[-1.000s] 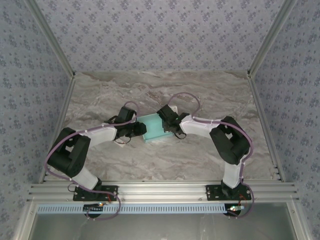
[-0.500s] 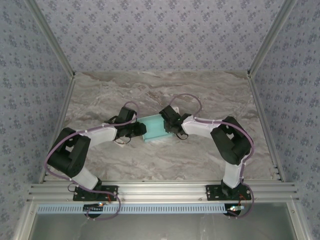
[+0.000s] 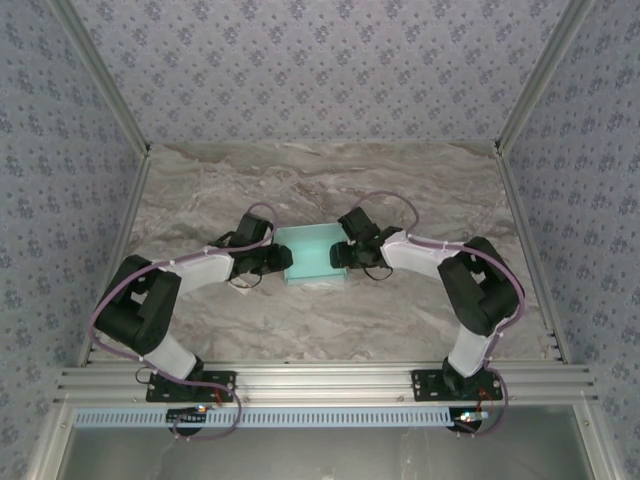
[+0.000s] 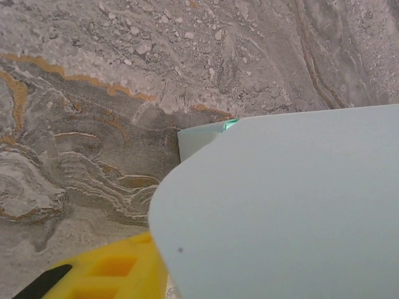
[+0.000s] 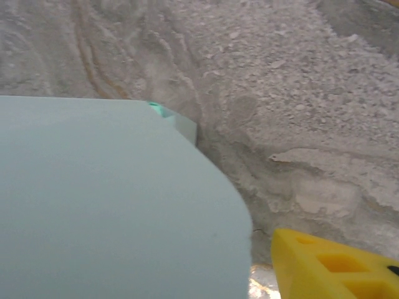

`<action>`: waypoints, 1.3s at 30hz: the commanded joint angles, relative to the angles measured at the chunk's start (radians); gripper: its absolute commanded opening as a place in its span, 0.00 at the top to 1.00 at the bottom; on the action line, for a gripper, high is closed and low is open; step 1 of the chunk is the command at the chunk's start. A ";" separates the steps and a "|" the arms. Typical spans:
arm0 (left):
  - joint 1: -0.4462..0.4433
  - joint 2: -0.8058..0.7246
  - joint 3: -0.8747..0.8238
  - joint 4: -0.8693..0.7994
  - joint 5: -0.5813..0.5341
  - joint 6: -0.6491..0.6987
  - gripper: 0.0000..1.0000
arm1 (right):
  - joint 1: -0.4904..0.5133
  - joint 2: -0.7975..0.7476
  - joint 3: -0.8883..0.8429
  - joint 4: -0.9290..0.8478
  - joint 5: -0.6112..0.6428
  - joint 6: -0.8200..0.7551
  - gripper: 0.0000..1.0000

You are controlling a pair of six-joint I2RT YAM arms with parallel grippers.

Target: Fold the paper box

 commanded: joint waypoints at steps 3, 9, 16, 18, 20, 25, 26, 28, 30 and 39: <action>-0.001 -0.003 0.014 -0.007 -0.016 0.011 0.65 | -0.019 -0.049 -0.028 0.060 -0.128 0.024 0.35; 0.001 -0.004 0.012 -0.008 -0.016 0.011 0.65 | -0.040 -0.094 -0.081 0.105 -0.165 0.052 0.31; 0.000 -0.005 0.015 -0.007 -0.014 0.010 0.65 | -0.063 -0.142 -0.123 0.114 -0.190 0.042 0.23; 0.000 -0.005 0.017 -0.007 -0.014 0.010 0.65 | -0.067 -0.156 -0.133 0.122 -0.201 0.038 0.22; 0.000 -0.007 0.018 -0.007 -0.010 0.009 0.64 | -0.073 -0.169 -0.143 0.127 -0.212 0.034 0.21; 0.000 -0.025 0.022 -0.010 -0.013 0.001 0.53 | -0.095 -0.203 -0.162 0.118 -0.230 0.016 0.21; 0.000 -0.030 0.024 -0.011 -0.011 0.000 0.50 | -0.098 -0.210 -0.166 0.117 -0.234 0.013 0.21; 0.001 -0.044 0.027 -0.016 -0.010 -0.002 0.46 | -0.101 -0.227 -0.171 0.108 -0.238 0.002 0.21; -0.001 -0.064 0.027 -0.020 -0.009 -0.001 0.41 | -0.106 -0.247 -0.176 0.094 -0.238 -0.009 0.21; 0.008 -0.220 -0.046 -0.054 -0.038 0.015 0.26 | -0.153 -0.366 -0.208 0.049 -0.232 -0.071 0.21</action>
